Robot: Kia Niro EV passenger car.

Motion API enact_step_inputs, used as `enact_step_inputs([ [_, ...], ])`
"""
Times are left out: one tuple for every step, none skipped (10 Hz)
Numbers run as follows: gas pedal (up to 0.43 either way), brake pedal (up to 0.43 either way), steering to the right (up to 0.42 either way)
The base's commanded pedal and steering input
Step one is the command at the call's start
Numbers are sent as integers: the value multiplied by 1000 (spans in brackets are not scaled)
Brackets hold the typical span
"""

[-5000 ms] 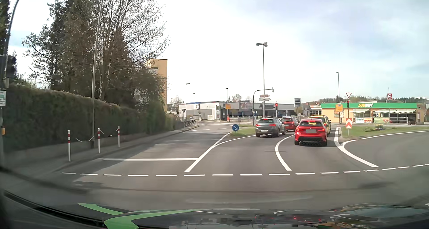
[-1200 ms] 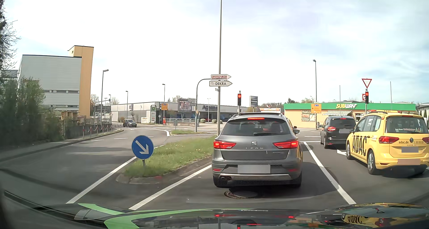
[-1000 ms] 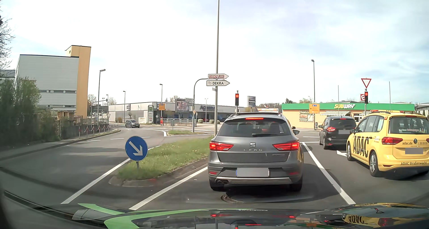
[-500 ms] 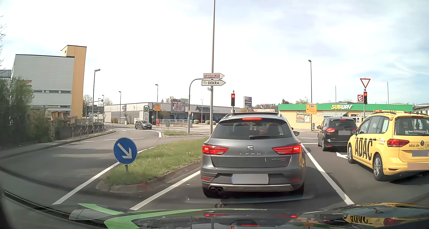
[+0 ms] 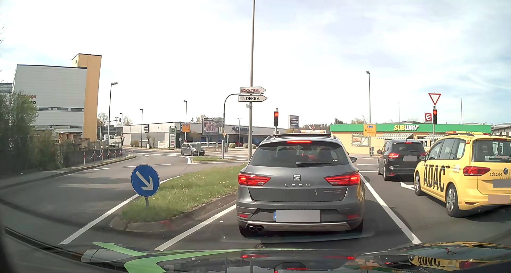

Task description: Follow the waypoints while adhering to traffic rules and regulations

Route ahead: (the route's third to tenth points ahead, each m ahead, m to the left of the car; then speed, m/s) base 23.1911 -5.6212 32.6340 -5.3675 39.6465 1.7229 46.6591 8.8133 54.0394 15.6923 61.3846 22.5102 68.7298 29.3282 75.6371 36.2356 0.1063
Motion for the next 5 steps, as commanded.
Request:
enact_step_inputs([
  [0,280,137],
  [0,280,132],
  [0,280,126],
  [0,280,125],
  [0,280,125],
])
